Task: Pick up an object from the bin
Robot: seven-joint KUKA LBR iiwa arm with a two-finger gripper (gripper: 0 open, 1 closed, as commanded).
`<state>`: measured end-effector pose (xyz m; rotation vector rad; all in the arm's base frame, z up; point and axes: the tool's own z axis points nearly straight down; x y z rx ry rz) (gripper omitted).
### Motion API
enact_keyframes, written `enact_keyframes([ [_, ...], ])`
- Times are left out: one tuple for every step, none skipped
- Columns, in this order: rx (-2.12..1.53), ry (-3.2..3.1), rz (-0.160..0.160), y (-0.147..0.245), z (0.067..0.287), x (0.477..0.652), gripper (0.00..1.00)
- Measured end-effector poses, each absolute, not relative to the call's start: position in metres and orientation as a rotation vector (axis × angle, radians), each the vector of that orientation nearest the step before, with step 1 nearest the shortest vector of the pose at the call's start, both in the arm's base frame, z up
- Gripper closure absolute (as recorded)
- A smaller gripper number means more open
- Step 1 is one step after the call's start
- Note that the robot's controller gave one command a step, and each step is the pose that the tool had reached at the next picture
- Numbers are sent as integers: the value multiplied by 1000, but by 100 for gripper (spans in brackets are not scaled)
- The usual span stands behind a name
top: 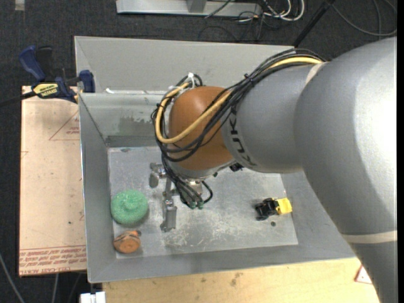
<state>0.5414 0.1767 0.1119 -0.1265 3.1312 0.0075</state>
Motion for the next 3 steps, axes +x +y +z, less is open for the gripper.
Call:
enact_keyframes([
  [-245,3131,1,180,83,567,0],
  [-260,3129,0,222,97,561,0],
  [-485,3101,3,253,70,576,100],
])
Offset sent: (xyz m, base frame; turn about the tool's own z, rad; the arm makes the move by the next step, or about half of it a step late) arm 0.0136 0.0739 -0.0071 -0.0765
